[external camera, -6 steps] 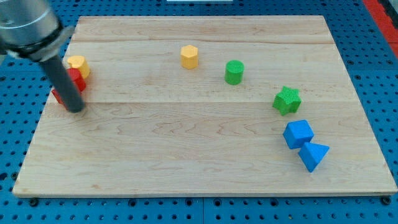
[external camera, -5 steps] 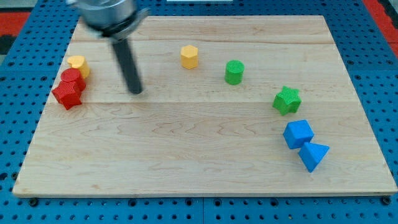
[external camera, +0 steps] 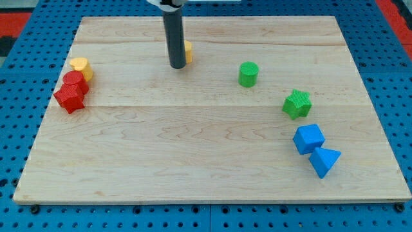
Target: Move the yellow hexagon to the right of the red circle
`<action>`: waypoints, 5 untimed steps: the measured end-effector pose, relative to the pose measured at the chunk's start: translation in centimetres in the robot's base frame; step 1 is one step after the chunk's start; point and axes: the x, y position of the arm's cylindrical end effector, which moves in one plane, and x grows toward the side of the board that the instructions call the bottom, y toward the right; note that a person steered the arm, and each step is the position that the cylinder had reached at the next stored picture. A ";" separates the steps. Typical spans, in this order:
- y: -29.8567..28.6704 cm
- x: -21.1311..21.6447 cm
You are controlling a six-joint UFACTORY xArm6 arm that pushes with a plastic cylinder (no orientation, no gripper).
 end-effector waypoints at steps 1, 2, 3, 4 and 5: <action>4.0 -1.2; 2.2 -5.3; 0.7 -7.3; -5.6 -4.8; -9.0 -2.3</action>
